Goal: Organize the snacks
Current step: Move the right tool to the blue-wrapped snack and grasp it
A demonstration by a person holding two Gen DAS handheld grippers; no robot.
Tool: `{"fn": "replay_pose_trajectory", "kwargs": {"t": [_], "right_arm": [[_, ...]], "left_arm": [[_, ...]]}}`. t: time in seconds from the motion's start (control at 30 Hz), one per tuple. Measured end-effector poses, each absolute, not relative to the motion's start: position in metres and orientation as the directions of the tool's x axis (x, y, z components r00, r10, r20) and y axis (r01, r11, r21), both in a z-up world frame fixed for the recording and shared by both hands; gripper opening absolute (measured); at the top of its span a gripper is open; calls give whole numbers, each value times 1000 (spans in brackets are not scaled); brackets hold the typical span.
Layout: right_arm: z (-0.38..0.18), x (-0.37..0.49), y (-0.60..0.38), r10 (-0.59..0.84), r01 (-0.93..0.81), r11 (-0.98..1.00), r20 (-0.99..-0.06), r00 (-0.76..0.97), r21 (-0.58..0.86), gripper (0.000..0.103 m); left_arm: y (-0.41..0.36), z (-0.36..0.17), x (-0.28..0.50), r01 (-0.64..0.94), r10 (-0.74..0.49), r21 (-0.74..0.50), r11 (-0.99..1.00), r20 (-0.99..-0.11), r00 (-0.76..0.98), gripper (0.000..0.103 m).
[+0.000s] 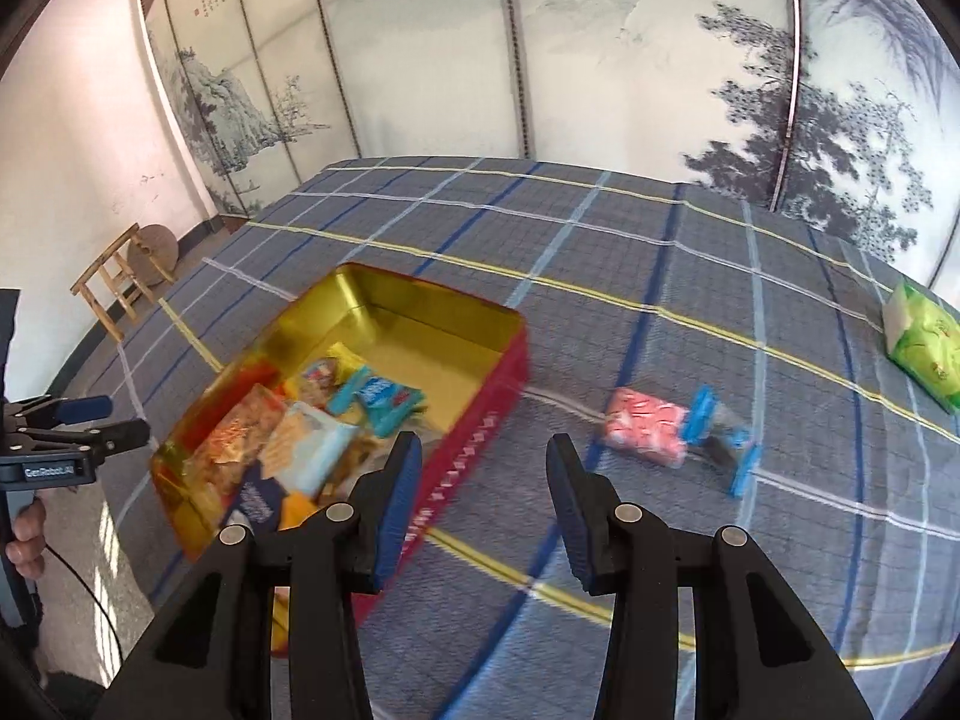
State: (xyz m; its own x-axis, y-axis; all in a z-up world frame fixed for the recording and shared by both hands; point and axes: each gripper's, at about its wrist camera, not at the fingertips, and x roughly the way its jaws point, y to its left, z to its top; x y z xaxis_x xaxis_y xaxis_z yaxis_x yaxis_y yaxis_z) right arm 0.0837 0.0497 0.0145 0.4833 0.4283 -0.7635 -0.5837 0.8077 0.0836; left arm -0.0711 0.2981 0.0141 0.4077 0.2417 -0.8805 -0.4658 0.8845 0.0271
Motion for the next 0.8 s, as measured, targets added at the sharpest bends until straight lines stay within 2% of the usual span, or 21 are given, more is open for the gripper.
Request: {"fn": "replay_pose_trajectory", "kwargs": {"t": [0.27, 0.57, 0.8], "right_arm": [[-10, 146, -4, 334, -569, 822, -818, 469, 10, 45], [-39, 186, -7, 364, -701, 713, -856, 368, 2, 45], [-53, 198, -8, 408, -730, 682, -850, 333, 42, 45]], "left_arm": [[279, 17, -52, -418, 219, 31, 908, -886, 408, 79], [244, 27, -25, -338, 187, 37, 940, -886, 424, 79], [222, 28, -4, -304, 162, 31, 952, -894, 418, 79]]}}
